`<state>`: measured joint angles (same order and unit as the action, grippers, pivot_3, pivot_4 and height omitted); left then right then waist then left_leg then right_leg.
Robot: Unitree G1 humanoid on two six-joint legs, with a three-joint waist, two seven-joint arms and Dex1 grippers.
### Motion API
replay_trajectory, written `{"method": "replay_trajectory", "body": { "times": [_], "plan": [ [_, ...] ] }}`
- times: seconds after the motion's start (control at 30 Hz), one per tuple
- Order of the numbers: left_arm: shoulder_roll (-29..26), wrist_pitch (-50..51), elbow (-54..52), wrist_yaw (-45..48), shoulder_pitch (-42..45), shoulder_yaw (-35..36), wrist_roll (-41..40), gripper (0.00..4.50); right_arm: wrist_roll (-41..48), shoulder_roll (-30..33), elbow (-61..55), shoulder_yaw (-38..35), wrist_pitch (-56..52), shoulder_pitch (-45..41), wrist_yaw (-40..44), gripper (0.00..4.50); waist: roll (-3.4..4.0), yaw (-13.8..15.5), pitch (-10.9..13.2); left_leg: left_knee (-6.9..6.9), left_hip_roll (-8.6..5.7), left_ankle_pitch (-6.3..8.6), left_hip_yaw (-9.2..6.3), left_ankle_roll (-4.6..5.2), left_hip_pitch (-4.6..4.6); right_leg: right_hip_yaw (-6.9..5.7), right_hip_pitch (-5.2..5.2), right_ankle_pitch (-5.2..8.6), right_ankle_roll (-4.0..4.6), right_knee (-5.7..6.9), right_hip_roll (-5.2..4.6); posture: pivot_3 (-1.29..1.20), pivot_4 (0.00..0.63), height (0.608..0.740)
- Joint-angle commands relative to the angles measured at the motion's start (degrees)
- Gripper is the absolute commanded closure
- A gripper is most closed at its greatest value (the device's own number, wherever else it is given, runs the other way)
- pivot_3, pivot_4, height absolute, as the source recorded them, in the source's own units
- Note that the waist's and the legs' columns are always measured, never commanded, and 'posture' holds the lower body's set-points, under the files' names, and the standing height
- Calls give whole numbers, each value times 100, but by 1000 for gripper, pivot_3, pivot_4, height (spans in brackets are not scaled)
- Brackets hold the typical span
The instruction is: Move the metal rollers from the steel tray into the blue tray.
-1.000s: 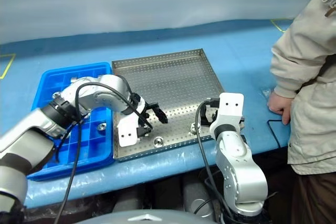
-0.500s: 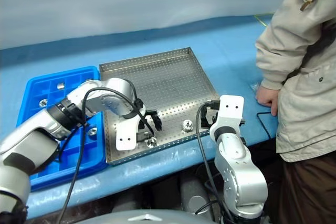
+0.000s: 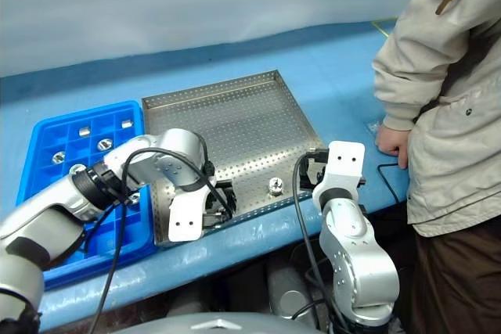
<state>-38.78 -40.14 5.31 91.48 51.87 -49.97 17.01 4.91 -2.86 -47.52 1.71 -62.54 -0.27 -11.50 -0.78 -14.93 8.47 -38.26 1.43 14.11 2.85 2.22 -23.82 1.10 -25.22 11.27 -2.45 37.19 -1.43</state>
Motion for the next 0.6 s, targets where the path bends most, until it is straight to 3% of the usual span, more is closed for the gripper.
{"method": "replay_trajectory", "body": {
  "times": [0.03,0.17,0.2,0.27,0.5,0.6],
  "plan": [
    [62,182,-239,25,-104,79,-62,0,48,-300,-188,119,144,91,-29,9,0,2,-2,-1,0,0,0,0,0,0,0,0,0,1,0,-309,150,740],
    [185,213,-97,-120,-193,66,128,0,45,-290,-172,124,137,83,-29,9,0,8,-4,0,-1,0,0,0,0,0,0,0,0,0,0,-311,150,740],
    [223,234,-63,-192,-210,91,191,182,43,-289,-173,129,135,86,-30,1,0,13,-4,0,-1,0,-1,0,0,0,0,0,0,0,0,-311,150,740],
    [289,271,-5,-265,-210,128,253,631,42,-281,-170,127,127,85,-27,0,0,20,-5,0,-2,1,-1,1,0,0,1,0,0,0,0,-310,150,740],
    [517,444,342,-665,74,497,410,2961,40,-236,-145,117,102,30,3,0,0,22,-5,-3,-2,0,-1,1,0,1,1,0,-1,4,0,-284,150,740],
    [541,694,540,-1171,295,894,612,3131,58,-195,-67,145,68,-84,62,0,-1,33,-5,-10,-3,-1,0,3,1,0,1,-2,-5,10,1,-260,150,740]
  ]
}}
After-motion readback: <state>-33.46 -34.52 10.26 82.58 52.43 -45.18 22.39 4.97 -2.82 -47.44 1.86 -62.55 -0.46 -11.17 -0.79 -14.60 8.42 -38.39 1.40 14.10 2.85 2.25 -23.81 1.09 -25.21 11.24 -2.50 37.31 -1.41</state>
